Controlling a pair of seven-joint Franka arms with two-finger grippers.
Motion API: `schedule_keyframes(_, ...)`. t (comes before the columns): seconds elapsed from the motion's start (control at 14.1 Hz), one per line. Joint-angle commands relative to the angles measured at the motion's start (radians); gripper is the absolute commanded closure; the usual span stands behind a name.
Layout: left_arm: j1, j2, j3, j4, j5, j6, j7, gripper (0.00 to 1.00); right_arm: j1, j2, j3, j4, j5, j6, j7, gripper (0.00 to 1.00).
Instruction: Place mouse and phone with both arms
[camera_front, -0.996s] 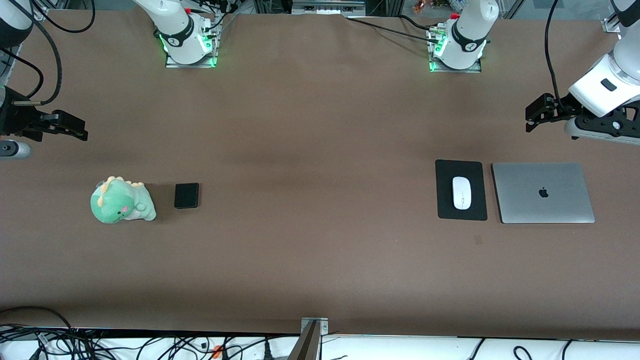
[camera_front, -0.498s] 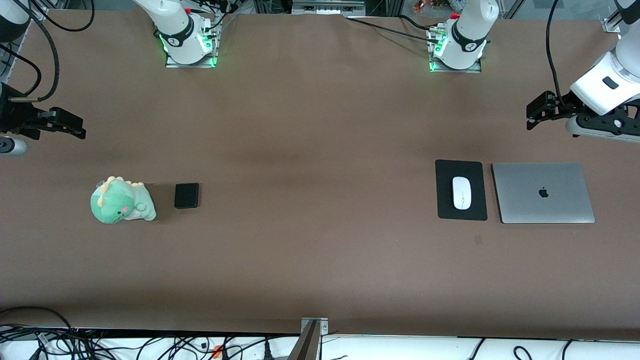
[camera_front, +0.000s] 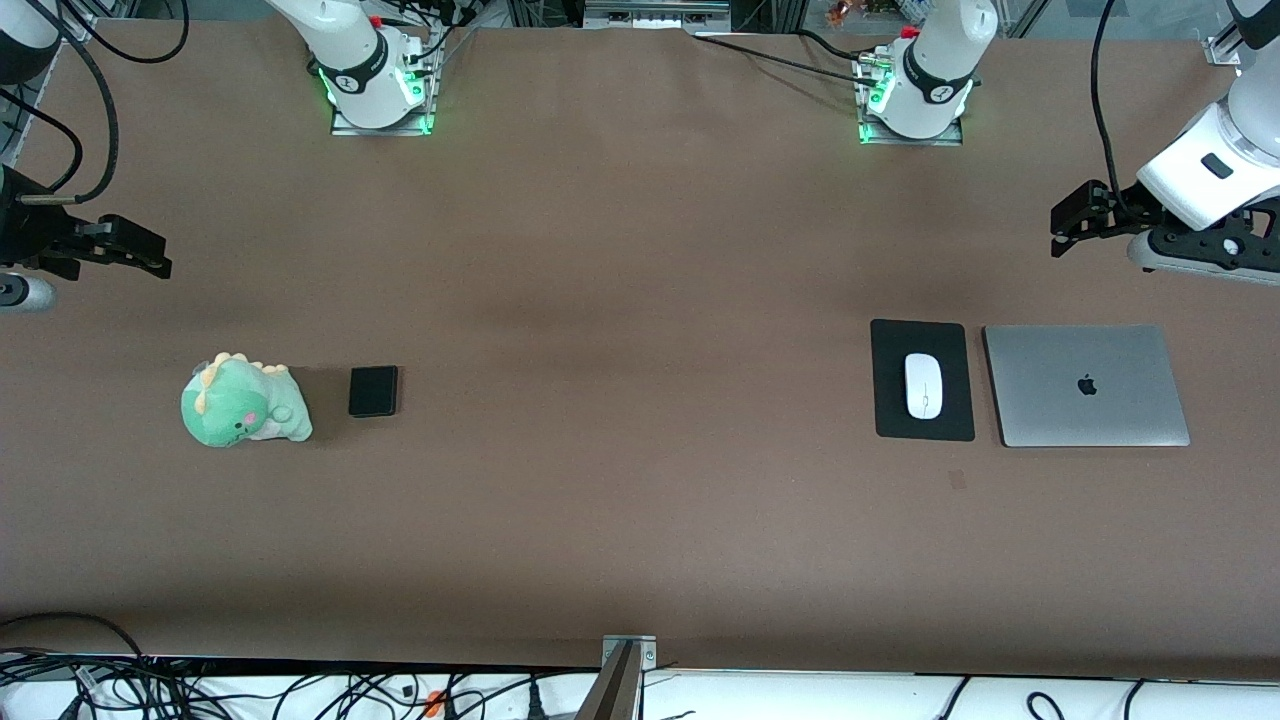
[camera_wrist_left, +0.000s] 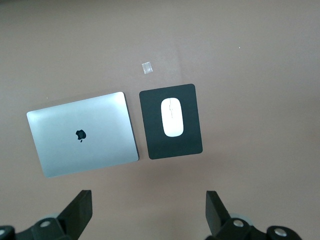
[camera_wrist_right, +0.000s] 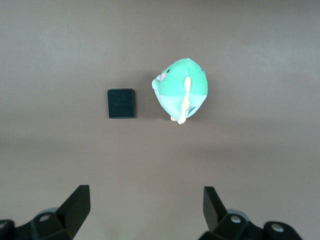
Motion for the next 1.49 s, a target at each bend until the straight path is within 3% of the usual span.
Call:
schedule_keyframes(0.0,0.001,0.014,-0.005,0.039,0.003,-0.043,0.017,0.00,-0.013,-0.008,0.015,0.001,-0.012,0.007,0.000,0.00)
schedule_keyframes(1.42,0.001,0.020,-0.026,0.070,0.006,-0.080,0.014,0.00,-0.015,-0.003,0.015,0.001,-0.004,0.032,0.000,0.00)
